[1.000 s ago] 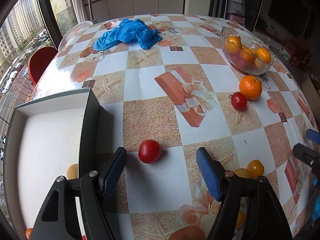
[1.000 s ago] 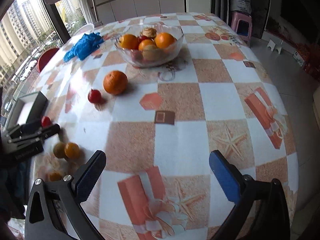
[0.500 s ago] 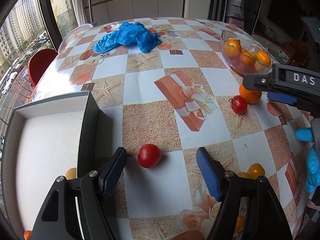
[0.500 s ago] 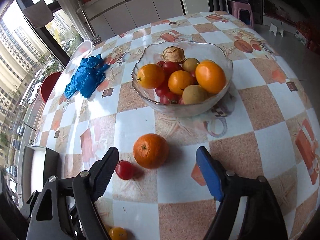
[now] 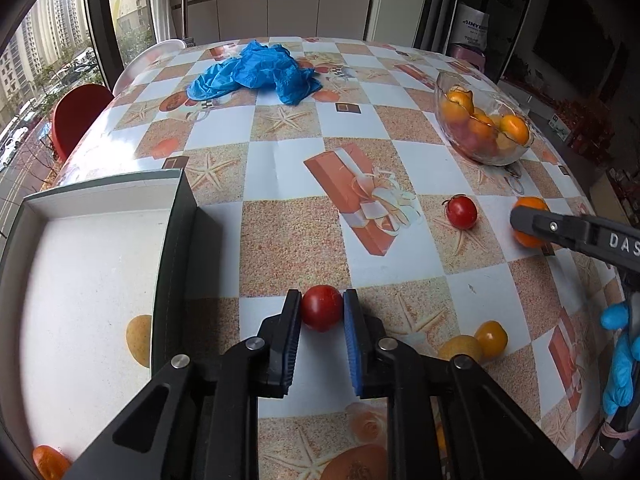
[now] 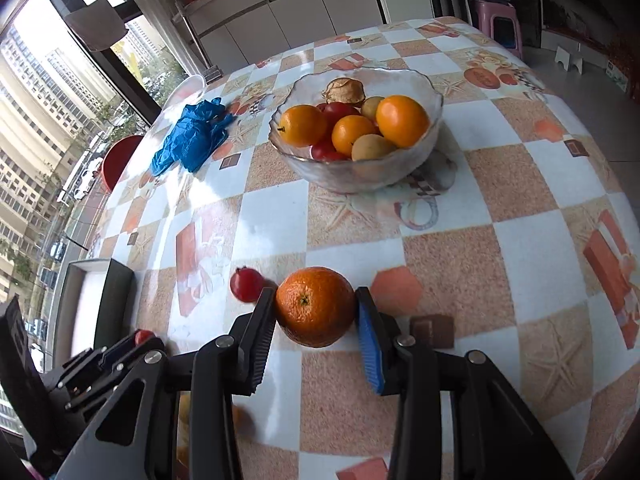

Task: Organize fruits
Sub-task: 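Grasp a red tomato with the left tool while the right tool grasps a mandarin, then carry the red tomato and mandarin in both tools over the white tray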

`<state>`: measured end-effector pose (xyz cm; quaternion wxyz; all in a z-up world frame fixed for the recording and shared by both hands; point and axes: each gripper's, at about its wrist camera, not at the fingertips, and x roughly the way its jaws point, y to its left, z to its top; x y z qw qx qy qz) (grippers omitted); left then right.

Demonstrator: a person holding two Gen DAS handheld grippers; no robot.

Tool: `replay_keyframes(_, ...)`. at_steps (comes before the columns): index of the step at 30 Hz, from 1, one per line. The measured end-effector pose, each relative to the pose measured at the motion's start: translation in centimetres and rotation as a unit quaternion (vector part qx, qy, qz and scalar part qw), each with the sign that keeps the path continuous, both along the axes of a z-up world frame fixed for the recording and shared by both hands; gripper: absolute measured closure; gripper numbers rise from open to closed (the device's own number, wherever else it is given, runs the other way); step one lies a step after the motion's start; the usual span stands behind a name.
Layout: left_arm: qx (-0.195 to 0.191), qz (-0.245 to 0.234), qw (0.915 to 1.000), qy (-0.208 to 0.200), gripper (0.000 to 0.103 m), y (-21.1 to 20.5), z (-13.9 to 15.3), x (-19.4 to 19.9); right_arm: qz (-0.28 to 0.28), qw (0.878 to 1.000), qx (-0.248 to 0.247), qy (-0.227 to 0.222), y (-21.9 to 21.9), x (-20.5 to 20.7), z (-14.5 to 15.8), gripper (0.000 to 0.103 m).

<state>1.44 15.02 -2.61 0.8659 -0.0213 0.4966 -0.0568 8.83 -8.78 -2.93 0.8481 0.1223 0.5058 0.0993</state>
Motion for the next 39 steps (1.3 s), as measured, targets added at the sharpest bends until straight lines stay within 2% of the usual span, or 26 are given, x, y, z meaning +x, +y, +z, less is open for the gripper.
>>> replay_keyframes(3,-0.005,0.000,1.0000,0.000,0.081,-0.2,0.2,-0.9,0.005,1.000,-0.008,-0.003,-0.9,-2.3,0.1,0.061)
replay_keyframes(10,0.013,-0.006,0.9998,-0.014,0.081,-0.8,1.2,-5.1,0.005,1.000,-0.024,-0.013,-2.7,-8.1,0.0,0.060)
replay_keyframes(15,0.028,-0.016,0.9993,-0.020,0.081,-1.3,1.4,-8.9,0.017,0.998,-0.050,-0.020,-2.2,-11.2,-0.3,0.060)
replay_keyframes(22,0.023,-0.015,0.9996,-0.012,0.081,-1.1,0.7,-12.5,0.028,0.997,-0.060,-0.025,-1.0,-14.3,-0.7,0.060)
replay_keyframes(28,0.016,-0.013,0.9998,-0.008,0.081,-0.8,0.6,-13.7,0.030,0.997,-0.061,-0.021,-0.6,-15.5,-0.4,0.061)
replay_keyframes(39,-0.011,-0.012,0.9980,-0.061,0.081,0.7,4.8,-14.0,0.041,0.995,-0.077,-0.046,1.0,-15.6,2.9,0.060)
